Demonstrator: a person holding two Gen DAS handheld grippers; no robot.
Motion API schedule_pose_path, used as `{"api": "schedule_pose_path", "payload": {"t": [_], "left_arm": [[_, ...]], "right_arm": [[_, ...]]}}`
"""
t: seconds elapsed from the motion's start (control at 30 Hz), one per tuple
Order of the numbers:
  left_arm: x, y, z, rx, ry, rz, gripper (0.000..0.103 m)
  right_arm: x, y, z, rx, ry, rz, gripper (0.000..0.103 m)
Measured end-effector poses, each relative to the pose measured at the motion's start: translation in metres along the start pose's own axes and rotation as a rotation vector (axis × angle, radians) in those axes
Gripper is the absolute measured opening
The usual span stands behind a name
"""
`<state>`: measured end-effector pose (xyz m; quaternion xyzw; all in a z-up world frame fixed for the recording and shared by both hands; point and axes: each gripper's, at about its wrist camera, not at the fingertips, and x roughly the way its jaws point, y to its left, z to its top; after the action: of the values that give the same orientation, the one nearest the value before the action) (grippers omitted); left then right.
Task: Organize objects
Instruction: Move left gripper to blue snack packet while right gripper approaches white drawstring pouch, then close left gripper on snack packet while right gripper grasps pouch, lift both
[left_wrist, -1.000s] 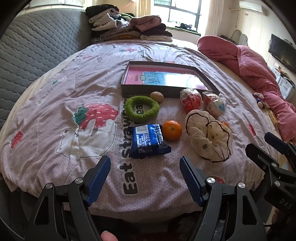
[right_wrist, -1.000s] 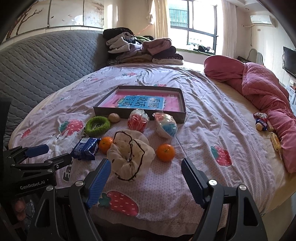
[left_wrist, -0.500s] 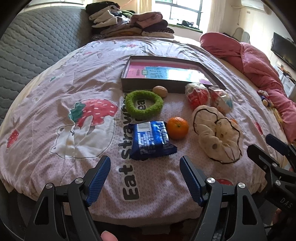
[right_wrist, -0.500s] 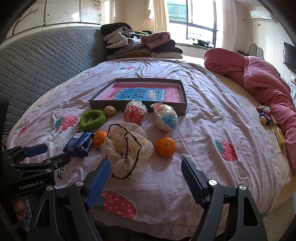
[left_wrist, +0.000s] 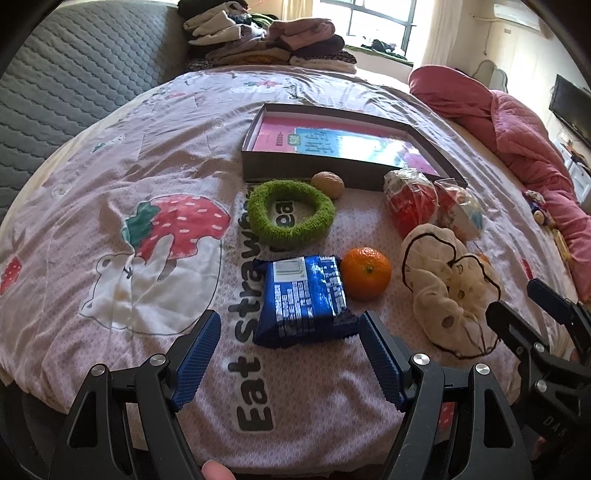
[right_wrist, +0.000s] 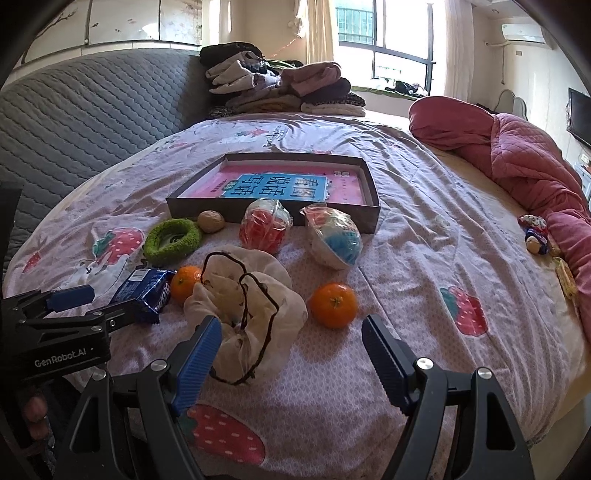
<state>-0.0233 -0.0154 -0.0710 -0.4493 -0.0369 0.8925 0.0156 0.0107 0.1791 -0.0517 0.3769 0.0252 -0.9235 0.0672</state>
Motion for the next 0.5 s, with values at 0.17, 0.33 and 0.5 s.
{"api": "schedule_pose_path", "payload": {"t": [0.17, 0.33, 0.5], "left_arm": [[0.009, 0.0, 0.005, 0.003, -0.003, 0.017, 0.078], [0.018, 0.0, 0.008, -0.006, 0.0, -0.004, 0.078], [0.026, 0.0, 0.013, -0.018, 0.015, -0.025, 0.078]], "right_arm": [[0.01, 0.001, 0.002, -0.002, 0.005, -0.011, 0.075], [0.02, 0.001, 0.003, -0.002, 0.015, -0.006, 0.068], [0.025, 0.004, 0.003, -0.024, 0.021, -0.012, 0.059]]}}
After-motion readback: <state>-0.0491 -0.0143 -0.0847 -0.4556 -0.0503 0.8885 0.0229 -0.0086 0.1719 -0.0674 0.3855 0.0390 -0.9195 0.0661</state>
